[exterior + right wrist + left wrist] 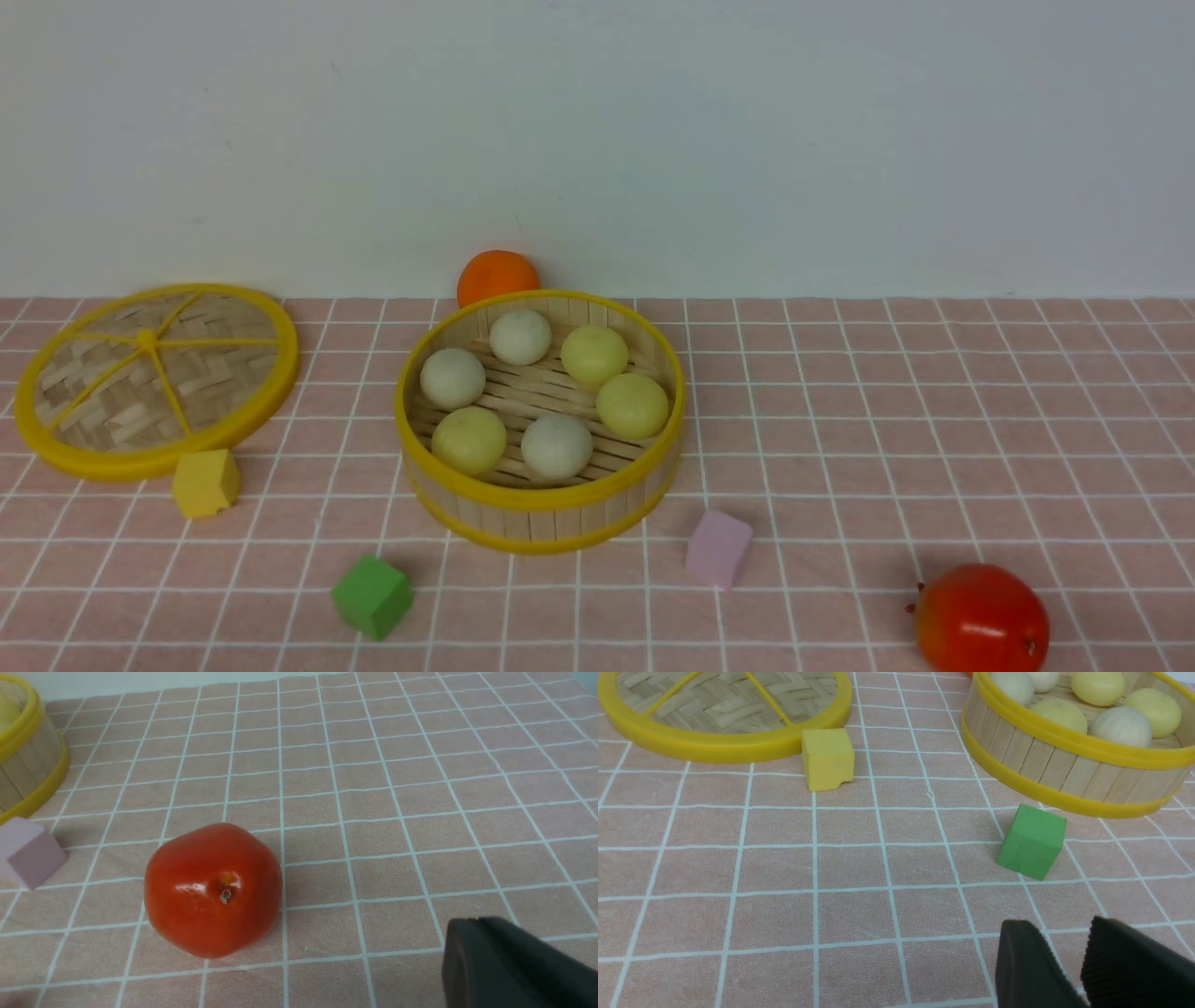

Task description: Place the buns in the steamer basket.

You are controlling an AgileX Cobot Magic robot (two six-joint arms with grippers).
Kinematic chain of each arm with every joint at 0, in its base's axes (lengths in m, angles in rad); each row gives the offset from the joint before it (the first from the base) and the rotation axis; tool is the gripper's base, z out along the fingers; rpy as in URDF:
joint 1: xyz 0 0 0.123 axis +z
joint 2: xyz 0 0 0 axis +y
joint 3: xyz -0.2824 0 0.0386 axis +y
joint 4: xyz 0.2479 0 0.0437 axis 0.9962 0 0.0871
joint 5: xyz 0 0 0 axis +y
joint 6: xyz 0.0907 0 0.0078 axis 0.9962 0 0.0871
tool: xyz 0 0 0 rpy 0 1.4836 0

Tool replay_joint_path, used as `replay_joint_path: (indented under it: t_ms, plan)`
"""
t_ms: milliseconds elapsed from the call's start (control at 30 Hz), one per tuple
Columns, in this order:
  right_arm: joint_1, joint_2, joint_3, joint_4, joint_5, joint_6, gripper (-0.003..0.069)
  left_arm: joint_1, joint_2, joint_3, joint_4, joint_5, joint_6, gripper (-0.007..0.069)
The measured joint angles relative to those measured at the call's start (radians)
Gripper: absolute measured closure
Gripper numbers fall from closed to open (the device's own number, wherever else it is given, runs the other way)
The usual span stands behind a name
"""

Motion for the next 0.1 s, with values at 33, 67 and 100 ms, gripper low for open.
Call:
replay_joint_path:
  t_ms: [33,67,100]
  plan:
    - [0.0,0.0,0.0,0.0,0.0,0.0,0.0605,0.0,0.0,0.0,0.0,0.0,0.0,0.0384]
    - [0.0,0.0,0.0,0.0,0.0,0.0,0.0605,0.0,0.0,0.0,0.0,0.0,0.0,0.0384]
    - [0.0,0.0,0.0,0.0,0.0,0.0,0.0603,0.0,0.0,0.0,0.0,0.0,0.0,0.0384]
